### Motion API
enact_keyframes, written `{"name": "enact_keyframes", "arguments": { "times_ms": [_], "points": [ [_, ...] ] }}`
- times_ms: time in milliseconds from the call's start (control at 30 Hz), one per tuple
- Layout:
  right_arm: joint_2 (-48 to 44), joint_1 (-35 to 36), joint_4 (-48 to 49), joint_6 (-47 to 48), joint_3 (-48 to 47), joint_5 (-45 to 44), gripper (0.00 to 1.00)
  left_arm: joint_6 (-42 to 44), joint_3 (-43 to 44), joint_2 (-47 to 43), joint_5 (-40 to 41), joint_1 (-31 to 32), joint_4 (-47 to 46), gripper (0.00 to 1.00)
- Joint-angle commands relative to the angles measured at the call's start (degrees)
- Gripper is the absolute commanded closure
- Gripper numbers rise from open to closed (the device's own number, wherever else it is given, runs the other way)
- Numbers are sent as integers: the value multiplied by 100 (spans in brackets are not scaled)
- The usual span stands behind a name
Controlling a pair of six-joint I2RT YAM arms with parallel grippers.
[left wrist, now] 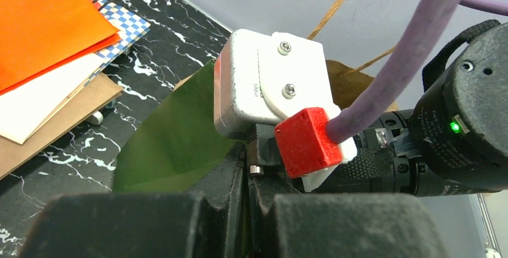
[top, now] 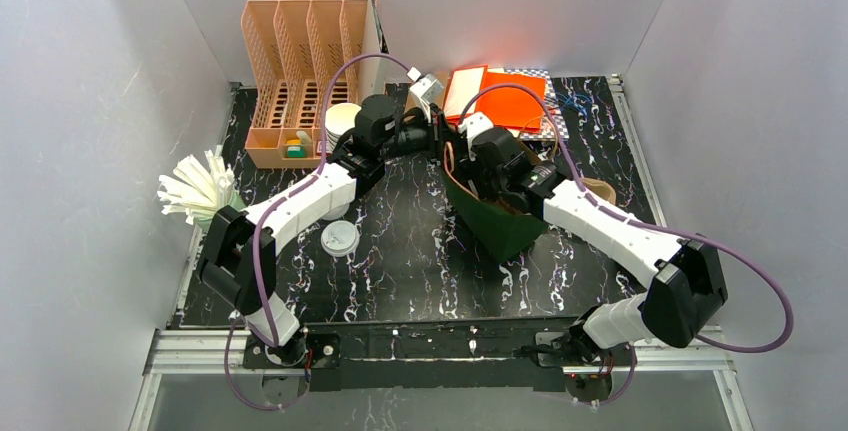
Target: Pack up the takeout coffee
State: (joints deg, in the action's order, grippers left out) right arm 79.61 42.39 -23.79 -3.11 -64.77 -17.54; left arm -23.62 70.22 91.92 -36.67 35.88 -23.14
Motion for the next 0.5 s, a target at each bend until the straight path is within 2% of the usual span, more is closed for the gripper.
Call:
{"name": "enact_keyframes", "arguments": {
  "times_ms": [0,133,467],
  "points": [
    [14,-47,-258,-146,-561,53,65,-82,330,-44,-438,34,-232,100],
    [67,-47,-778,-289,-796,159,65,-177,407,3,-448,24,-325,100],
    [11,-43,-1149,-356,-922,124,65,-435,510,8,-409,24,-433,100]
  ]
}}
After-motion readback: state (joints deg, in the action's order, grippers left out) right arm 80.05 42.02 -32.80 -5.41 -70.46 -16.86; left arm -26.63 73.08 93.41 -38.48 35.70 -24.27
